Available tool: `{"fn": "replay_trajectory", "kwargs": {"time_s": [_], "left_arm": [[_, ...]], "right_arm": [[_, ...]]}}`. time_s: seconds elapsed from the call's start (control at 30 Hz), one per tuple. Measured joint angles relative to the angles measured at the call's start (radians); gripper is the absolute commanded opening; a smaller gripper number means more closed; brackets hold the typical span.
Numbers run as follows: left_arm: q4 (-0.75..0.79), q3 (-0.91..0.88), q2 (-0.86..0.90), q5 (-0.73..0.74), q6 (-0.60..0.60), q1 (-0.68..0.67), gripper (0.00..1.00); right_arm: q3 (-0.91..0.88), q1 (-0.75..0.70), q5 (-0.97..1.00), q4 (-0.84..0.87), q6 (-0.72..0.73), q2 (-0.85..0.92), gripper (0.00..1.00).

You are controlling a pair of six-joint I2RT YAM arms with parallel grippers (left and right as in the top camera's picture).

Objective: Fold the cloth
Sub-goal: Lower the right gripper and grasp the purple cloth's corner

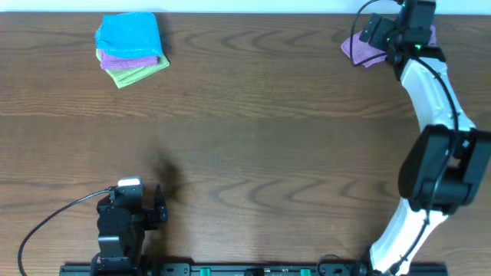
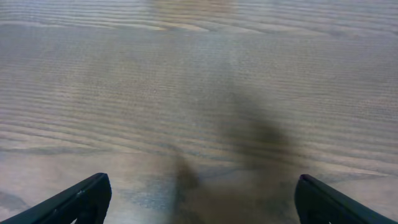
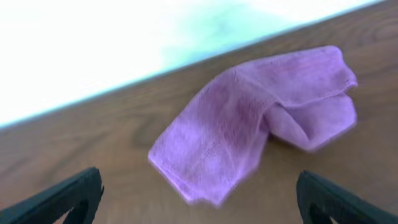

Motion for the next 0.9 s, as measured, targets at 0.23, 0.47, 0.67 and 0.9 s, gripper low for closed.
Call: {"fn": "replay_trajectory", "kwargs": {"time_s": [0.23, 0.47, 0.67, 0.9], "left_arm": [[0.0, 0.0, 0.0, 0.0, 0.0, 0.0, 0.95], [0.0, 0.0, 0.0, 0.0, 0.0, 0.0, 0.95], [0.0, 0.0, 0.0, 0.0, 0.0, 0.0, 0.95], [0.0, 0.0, 0.0, 0.0, 0.0, 0.0, 0.95]], "right_arm": [[0.0, -0.044, -0.043, 0.184, 0.095, 0.102, 0.92], [0.001, -0.054, -0.058, 0.254, 0.146, 0.193, 0.94], [0.001, -0.055, -0.061, 0.272, 0.153, 0.273, 0.95], [0.001, -0.055, -0.063, 0.315, 0.154, 0.304, 0.91]]}}
